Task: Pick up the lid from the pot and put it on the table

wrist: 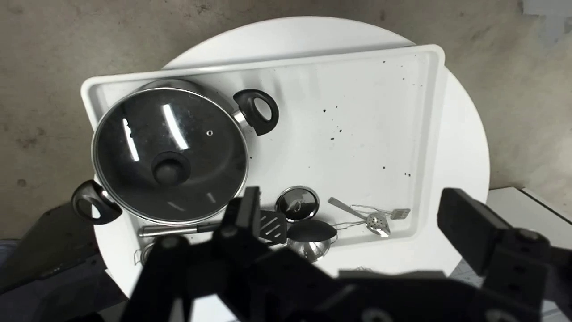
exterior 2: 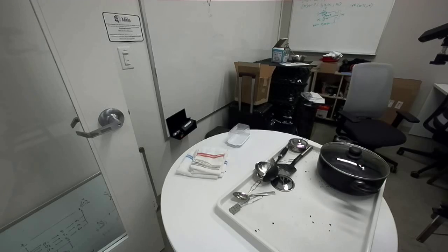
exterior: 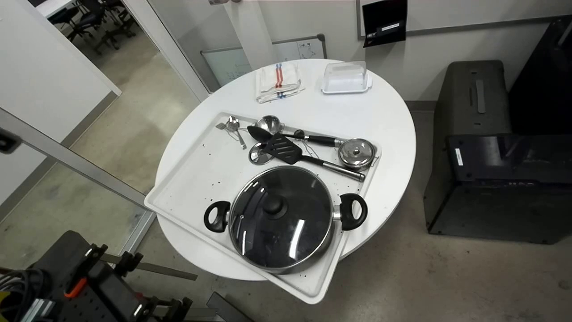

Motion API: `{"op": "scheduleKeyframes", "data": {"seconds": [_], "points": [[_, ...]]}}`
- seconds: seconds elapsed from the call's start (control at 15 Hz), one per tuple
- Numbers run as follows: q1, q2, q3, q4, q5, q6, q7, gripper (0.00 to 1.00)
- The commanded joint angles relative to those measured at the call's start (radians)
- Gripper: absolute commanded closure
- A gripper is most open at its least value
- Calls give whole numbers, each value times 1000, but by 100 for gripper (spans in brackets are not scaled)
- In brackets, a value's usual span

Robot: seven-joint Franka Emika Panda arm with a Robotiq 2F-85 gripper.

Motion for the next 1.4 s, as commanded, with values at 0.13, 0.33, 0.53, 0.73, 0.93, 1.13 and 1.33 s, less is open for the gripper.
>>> {"op": "scheduleKeyframes", "data": {"seconds": [0.13, 0.33, 0.53, 0.73, 0.93, 1.13, 1.33], "points": [[-57, 248, 54, 72, -5, 132, 136, 0], [-88, 370, 73, 99, -9, 235, 223, 0], [-110, 508, 86, 145, -17, 318, 305, 0], [-123, 641, 83, 203, -27, 375, 372, 0], [-133, 770, 69, 268, -57, 424, 448, 0], [-125, 875, 41, 329, -82, 463, 503, 0], [-112, 969, 9, 384, -73, 500, 520, 0]]}}
